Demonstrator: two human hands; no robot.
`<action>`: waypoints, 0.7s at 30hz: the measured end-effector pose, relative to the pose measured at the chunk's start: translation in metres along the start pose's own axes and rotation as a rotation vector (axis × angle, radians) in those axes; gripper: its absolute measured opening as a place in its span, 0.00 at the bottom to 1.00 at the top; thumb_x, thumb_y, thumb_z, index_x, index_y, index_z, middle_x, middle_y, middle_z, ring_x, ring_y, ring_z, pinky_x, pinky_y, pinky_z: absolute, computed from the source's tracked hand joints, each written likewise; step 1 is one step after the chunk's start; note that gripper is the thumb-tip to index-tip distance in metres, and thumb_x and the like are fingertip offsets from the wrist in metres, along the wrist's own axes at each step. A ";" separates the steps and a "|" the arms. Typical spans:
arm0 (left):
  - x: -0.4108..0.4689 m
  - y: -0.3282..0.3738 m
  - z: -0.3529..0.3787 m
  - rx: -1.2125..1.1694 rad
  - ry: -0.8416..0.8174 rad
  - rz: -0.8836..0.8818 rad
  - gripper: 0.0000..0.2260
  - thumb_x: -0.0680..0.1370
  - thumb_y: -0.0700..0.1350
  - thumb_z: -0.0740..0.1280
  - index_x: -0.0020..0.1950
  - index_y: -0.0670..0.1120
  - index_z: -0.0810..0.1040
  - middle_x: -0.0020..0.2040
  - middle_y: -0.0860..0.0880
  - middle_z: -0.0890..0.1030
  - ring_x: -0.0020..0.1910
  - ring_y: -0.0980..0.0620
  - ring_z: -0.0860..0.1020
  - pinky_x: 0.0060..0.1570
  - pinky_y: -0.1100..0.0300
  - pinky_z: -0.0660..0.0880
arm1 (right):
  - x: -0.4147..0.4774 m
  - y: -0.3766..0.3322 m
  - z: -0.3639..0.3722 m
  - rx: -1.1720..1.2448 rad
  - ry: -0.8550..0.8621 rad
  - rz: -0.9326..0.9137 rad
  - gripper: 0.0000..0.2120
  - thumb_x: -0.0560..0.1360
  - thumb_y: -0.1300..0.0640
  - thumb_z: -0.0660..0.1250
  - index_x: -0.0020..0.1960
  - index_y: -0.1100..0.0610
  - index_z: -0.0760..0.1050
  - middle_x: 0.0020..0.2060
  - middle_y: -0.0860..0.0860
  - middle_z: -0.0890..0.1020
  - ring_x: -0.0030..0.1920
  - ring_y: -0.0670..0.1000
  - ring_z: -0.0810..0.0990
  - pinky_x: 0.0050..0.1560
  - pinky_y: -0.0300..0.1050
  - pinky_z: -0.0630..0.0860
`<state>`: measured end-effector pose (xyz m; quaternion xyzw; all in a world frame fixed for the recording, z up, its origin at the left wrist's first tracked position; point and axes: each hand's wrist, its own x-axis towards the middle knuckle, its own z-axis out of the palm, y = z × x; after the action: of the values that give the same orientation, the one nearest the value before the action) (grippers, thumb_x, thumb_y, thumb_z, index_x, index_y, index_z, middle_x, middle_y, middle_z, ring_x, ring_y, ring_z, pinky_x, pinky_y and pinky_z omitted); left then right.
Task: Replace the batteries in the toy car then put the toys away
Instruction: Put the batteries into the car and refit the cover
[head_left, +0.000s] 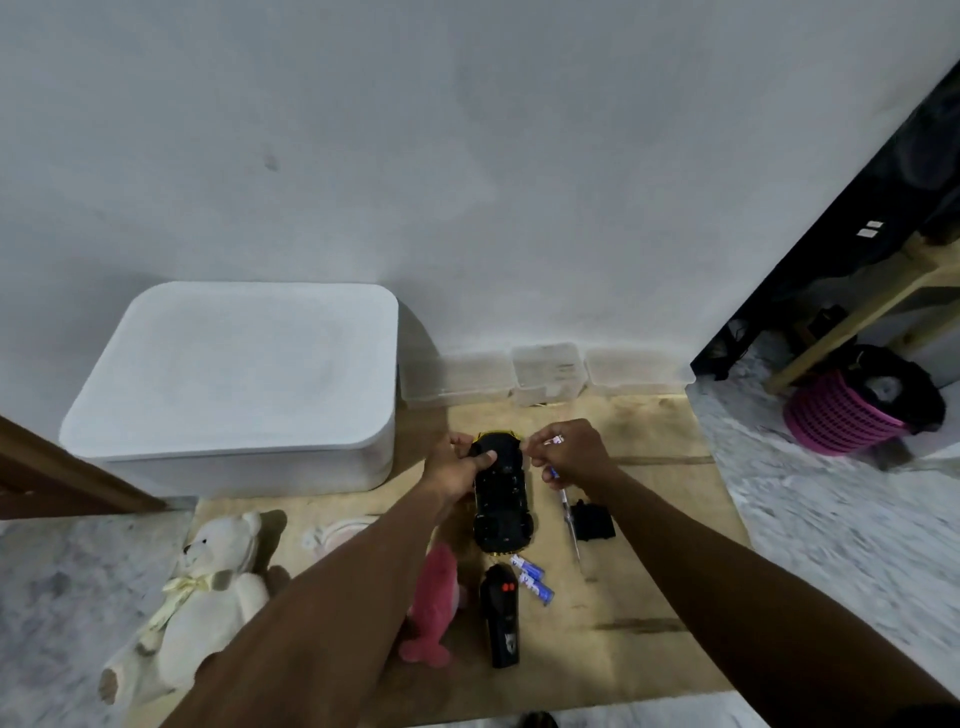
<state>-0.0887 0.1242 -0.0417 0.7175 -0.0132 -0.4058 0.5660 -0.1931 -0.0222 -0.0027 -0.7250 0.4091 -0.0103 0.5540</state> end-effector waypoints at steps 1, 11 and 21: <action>0.004 -0.004 0.002 0.031 0.011 -0.004 0.14 0.75 0.40 0.74 0.55 0.45 0.72 0.57 0.41 0.80 0.51 0.46 0.78 0.49 0.52 0.76 | 0.004 0.003 0.000 -0.033 -0.003 0.004 0.07 0.74 0.60 0.75 0.46 0.65 0.82 0.32 0.58 0.82 0.24 0.50 0.77 0.24 0.38 0.72; 0.020 -0.012 -0.004 0.155 0.035 -0.062 0.16 0.74 0.40 0.74 0.61 0.48 0.77 0.59 0.43 0.81 0.56 0.43 0.80 0.60 0.45 0.77 | 0.015 0.013 -0.012 -0.218 0.020 0.013 0.09 0.73 0.53 0.76 0.45 0.60 0.83 0.34 0.55 0.83 0.24 0.48 0.77 0.23 0.38 0.71; 0.000 0.056 0.016 0.565 -0.082 0.266 0.26 0.74 0.43 0.69 0.71 0.54 0.67 0.60 0.48 0.75 0.54 0.48 0.76 0.53 0.54 0.77 | -0.006 0.010 -0.068 -0.285 0.207 0.075 0.12 0.72 0.54 0.77 0.46 0.63 0.83 0.32 0.58 0.83 0.21 0.50 0.79 0.23 0.42 0.77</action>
<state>-0.0733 0.0917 0.0041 0.8214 -0.2421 -0.3370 0.3913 -0.2347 -0.0733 0.0184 -0.7753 0.4880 -0.0060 0.4008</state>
